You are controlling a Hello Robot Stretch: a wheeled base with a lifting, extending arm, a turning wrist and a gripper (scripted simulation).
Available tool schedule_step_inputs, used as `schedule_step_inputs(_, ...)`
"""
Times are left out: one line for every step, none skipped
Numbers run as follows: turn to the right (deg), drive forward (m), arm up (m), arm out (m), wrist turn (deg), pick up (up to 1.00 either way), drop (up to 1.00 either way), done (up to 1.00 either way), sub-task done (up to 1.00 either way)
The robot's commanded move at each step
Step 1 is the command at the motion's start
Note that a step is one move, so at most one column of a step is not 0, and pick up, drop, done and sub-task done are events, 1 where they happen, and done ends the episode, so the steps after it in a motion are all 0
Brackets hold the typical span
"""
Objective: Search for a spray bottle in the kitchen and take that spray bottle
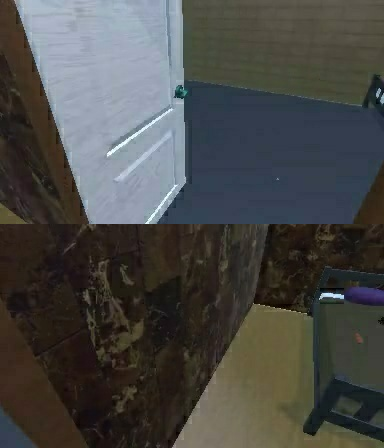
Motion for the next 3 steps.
schedule_step_inputs(0.0,0.70,0.00,0.00,0.0,0.00,0.00,0.00,0.00)
schedule_step_inputs(27.0,0.00,0.00,0.00,0.0,0.00,0.00,0.00,0.00)
schedule_step_inputs(0.0,0.75,0.00,0.00,0.0,0.00,0.00,0.00,0.00)
